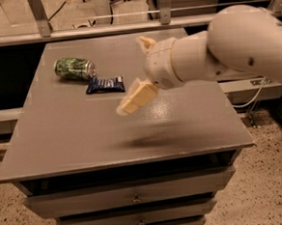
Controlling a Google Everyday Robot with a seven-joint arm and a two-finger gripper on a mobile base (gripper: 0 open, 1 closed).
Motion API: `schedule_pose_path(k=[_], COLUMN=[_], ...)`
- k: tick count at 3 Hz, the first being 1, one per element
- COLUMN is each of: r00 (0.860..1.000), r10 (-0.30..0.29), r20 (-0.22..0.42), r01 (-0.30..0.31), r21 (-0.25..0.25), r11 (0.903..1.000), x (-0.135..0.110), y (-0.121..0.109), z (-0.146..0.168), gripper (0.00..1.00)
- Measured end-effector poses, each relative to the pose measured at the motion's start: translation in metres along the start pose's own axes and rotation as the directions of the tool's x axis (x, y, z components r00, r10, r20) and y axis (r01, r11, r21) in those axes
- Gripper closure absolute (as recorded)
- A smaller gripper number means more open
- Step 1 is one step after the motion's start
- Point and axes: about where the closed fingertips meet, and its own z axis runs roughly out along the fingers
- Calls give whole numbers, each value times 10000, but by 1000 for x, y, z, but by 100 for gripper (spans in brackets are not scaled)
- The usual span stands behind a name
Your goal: Move rxbar blueberry near green can
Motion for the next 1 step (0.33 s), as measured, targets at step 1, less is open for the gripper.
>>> schedule_pose_path(k=[1], r00=[9979], r10=[575], r20=[300], r01=[-593], r21=[615], r11=[9963], x=[12], y=[-6], z=[-43], gripper=[0])
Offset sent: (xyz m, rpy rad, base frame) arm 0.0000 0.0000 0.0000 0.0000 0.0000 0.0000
